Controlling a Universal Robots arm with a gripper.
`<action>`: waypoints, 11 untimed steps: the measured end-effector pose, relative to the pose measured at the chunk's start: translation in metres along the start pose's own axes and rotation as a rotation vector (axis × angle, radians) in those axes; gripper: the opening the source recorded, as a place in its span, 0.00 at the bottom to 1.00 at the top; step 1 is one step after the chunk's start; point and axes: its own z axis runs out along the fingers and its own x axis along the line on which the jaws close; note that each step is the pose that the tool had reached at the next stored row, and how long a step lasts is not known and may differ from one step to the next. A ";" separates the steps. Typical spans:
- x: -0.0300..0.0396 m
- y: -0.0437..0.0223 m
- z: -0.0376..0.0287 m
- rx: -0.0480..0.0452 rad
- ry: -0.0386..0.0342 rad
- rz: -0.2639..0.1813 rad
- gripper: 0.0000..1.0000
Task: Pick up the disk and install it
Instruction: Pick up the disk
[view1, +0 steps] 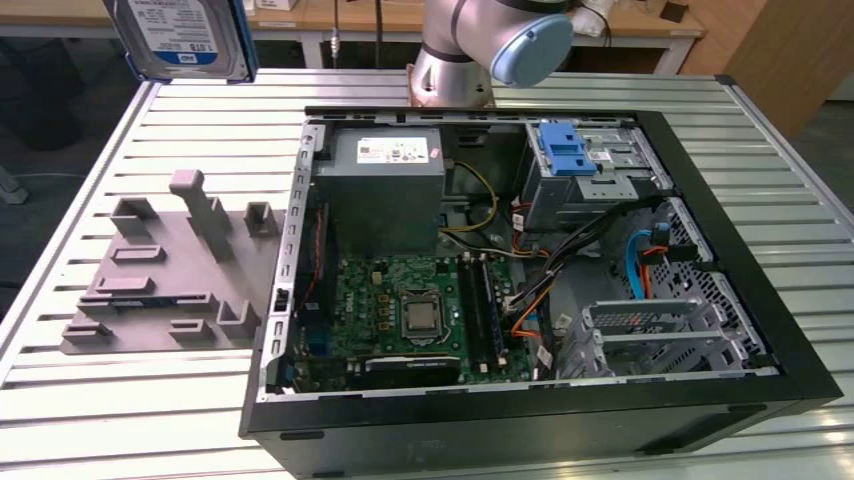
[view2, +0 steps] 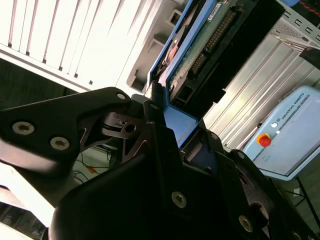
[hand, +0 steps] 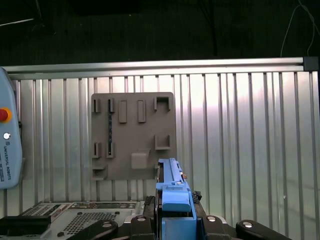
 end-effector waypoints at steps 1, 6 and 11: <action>0.0000 -0.0010 0.0000 0.0000 0.0000 0.000 0.36; -0.0003 -0.0069 -0.0001 0.0001 -0.0001 0.000 0.36; -0.0006 -0.0130 -0.0002 0.0000 0.0000 0.000 0.36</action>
